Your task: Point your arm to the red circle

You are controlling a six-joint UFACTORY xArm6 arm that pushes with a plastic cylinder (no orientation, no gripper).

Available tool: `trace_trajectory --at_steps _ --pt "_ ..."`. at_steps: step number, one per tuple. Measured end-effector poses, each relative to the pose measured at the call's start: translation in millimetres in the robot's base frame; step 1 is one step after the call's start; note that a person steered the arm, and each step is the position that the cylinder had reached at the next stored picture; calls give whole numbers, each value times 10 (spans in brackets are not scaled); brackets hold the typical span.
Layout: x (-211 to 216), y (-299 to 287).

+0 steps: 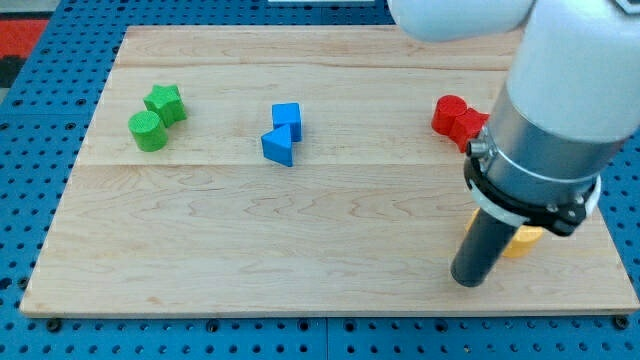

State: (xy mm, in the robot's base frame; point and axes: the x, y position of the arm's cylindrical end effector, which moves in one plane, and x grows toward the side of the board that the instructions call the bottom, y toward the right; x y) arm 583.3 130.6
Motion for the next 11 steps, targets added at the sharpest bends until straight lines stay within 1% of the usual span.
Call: trace_trajectory --at_steps 1,2,3,4,6,8,9,10,11 --pt "-118 -573" --pt "-685 -1034" --pt "-1341 -1064" --pt "-1675 -1025" --pt "-1852 -1241" --pt "-2122 -1174" --pt "-2262 -1016" --pt "-2458 -671" --pt "-2458 -248"
